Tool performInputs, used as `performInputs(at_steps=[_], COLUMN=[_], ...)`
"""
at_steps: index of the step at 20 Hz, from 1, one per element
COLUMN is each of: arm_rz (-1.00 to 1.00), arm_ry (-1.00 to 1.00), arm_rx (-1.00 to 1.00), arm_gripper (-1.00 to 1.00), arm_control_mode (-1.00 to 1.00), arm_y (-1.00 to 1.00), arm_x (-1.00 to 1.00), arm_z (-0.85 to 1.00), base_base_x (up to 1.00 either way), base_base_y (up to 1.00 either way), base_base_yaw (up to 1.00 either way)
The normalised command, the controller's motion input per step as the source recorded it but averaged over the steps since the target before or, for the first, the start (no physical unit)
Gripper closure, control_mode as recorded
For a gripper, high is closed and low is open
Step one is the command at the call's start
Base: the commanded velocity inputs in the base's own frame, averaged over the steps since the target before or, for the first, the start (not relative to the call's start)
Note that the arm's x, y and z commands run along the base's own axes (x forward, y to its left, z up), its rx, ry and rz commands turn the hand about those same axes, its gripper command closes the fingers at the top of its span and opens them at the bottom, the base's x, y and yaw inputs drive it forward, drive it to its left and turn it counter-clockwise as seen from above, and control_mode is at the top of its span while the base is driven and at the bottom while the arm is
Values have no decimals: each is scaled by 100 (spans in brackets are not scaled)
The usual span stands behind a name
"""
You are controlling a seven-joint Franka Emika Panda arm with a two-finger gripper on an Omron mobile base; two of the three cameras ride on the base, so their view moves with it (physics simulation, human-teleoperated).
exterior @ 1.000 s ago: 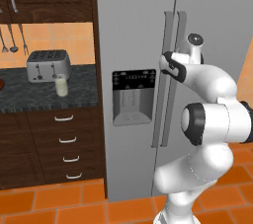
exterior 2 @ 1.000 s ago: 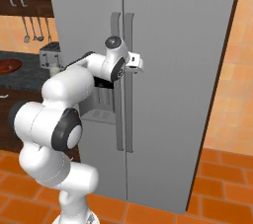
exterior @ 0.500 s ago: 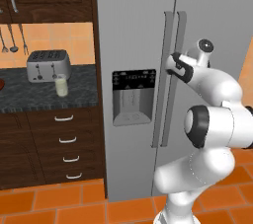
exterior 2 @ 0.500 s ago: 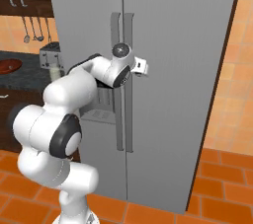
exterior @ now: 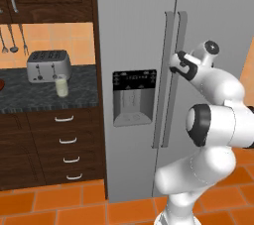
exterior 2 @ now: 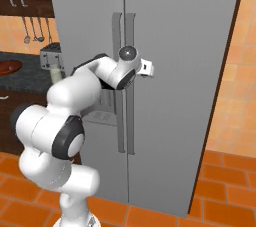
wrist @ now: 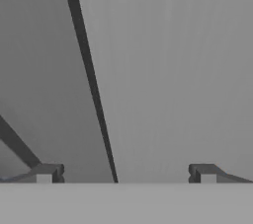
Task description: Grab a lemon wedge from the fridge and one ice cube from the ice bowl, and put them in the glass of lemonade.
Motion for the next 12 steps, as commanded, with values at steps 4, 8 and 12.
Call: performInputs(at_steps=[4, 8, 12], arm_rz=[0, 0, -2], arm_ry=[-4, 0, -1], arm_rx=[1, 0, 0], arm_gripper=[-100, -100, -100], arm_control_mode=[-100, -100, -100], arm_y=[16, 1, 0], arm_x=[-10, 43, 45], arm_z=[4, -6, -14], base_base_x=[0, 0, 0], base_base_y=[0, 0, 0], base_base_yaw=[0, 0, 0])
